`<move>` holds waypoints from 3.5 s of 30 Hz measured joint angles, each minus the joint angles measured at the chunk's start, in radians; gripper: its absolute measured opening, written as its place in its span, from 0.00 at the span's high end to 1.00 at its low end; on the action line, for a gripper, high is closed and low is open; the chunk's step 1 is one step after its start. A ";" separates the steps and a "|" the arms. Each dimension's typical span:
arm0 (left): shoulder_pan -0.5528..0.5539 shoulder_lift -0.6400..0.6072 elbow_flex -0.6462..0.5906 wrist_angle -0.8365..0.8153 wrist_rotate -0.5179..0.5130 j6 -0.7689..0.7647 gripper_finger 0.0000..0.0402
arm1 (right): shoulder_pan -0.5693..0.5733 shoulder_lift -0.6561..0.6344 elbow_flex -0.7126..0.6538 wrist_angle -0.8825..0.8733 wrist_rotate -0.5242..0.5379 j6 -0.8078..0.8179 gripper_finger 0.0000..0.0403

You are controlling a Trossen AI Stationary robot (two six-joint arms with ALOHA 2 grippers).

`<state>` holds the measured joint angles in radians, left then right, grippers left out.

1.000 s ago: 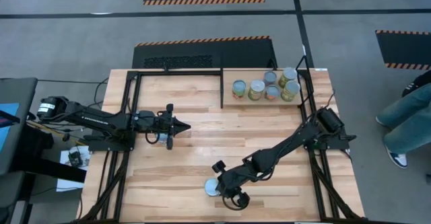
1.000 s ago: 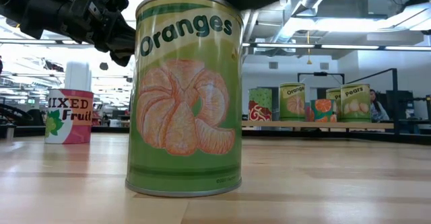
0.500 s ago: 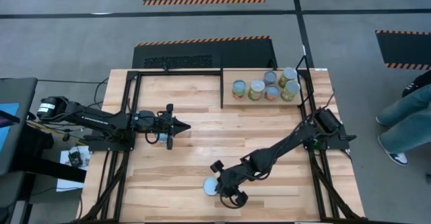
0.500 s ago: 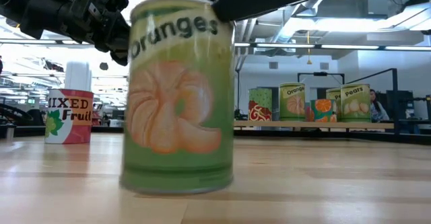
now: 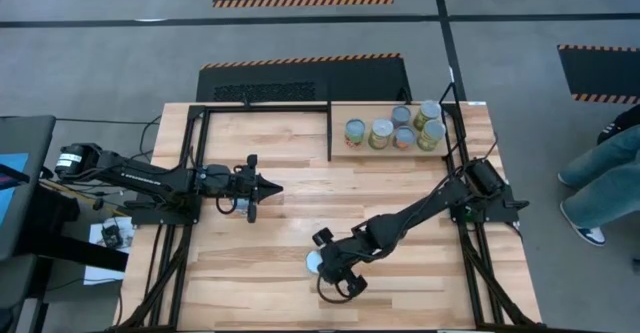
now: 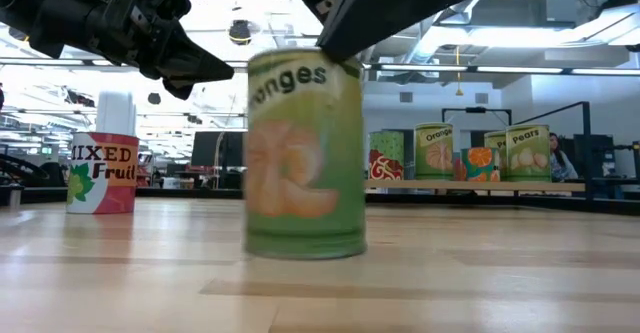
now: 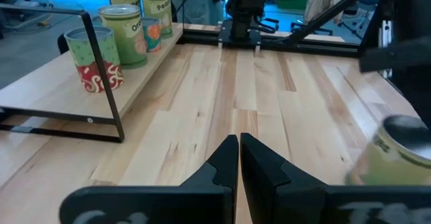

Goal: Pick and place cans onto a shelf
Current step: Put the large canned oranges on the shelf

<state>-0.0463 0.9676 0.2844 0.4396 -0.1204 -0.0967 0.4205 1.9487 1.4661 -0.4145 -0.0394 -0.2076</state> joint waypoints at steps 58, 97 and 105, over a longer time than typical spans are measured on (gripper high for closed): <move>0.024 0.000 0.000 0.066 0.000 0.102 0.98 | -1.045 -0.193 0.116 -0.467 0.317 0.329 0.99; 0.024 0.000 0.000 0.067 0.000 0.092 0.98 | -1.063 -0.160 0.117 -0.490 0.290 0.436 0.98; 0.024 0.000 0.000 0.067 0.000 0.092 0.98 | -1.064 -0.160 0.117 -0.486 0.280 0.445 0.98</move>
<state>-0.0227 0.9676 0.2848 0.5068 -0.1204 -0.0044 -0.6437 1.7885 1.5833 -0.9005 0.2410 0.2374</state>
